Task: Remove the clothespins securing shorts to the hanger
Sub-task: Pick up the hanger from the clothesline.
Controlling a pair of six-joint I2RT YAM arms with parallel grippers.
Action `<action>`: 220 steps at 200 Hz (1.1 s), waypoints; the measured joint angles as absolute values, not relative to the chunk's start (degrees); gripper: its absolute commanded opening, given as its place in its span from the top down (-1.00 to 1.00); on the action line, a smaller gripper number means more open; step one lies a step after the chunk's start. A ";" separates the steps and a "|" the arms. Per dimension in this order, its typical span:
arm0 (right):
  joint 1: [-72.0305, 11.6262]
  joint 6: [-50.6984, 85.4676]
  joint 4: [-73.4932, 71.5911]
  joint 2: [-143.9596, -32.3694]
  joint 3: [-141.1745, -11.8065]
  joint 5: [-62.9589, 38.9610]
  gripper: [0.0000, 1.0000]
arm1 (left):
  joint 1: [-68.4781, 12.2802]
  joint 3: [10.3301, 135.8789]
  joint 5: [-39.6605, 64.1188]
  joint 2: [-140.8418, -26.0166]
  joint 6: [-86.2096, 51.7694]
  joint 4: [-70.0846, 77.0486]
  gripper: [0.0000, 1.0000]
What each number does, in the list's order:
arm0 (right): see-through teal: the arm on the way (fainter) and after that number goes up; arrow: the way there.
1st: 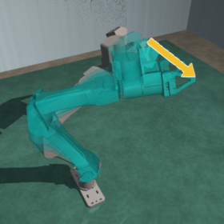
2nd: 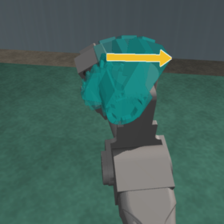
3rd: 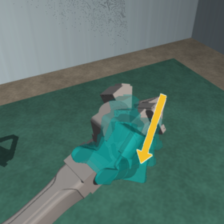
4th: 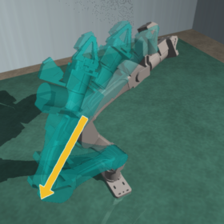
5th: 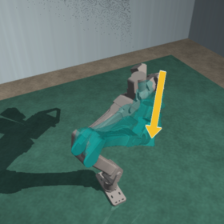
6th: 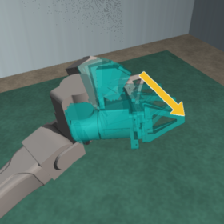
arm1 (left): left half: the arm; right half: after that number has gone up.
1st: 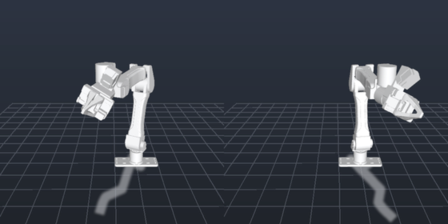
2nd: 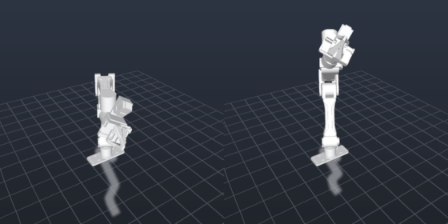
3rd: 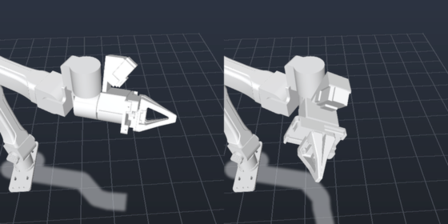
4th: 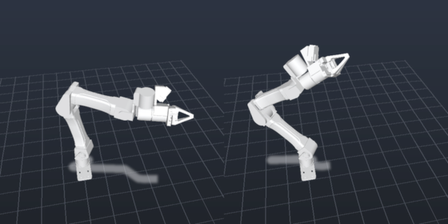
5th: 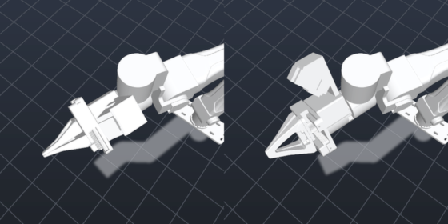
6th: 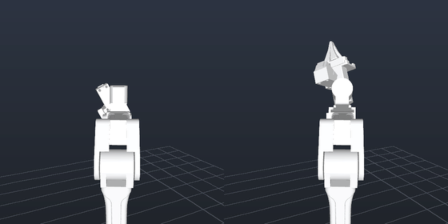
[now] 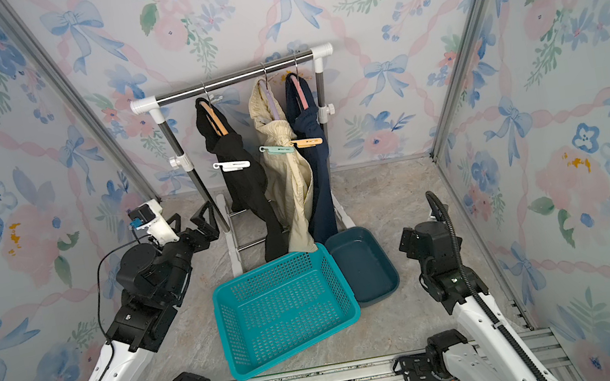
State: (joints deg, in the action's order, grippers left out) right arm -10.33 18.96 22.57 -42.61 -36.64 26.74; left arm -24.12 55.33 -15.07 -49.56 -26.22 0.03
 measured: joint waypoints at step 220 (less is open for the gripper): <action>-17.87 25.54 41.60 -47.00 -53.34 29.89 -0.93 | -29.71 125.10 -16.67 -97.01 -18.44 -25.39 -0.84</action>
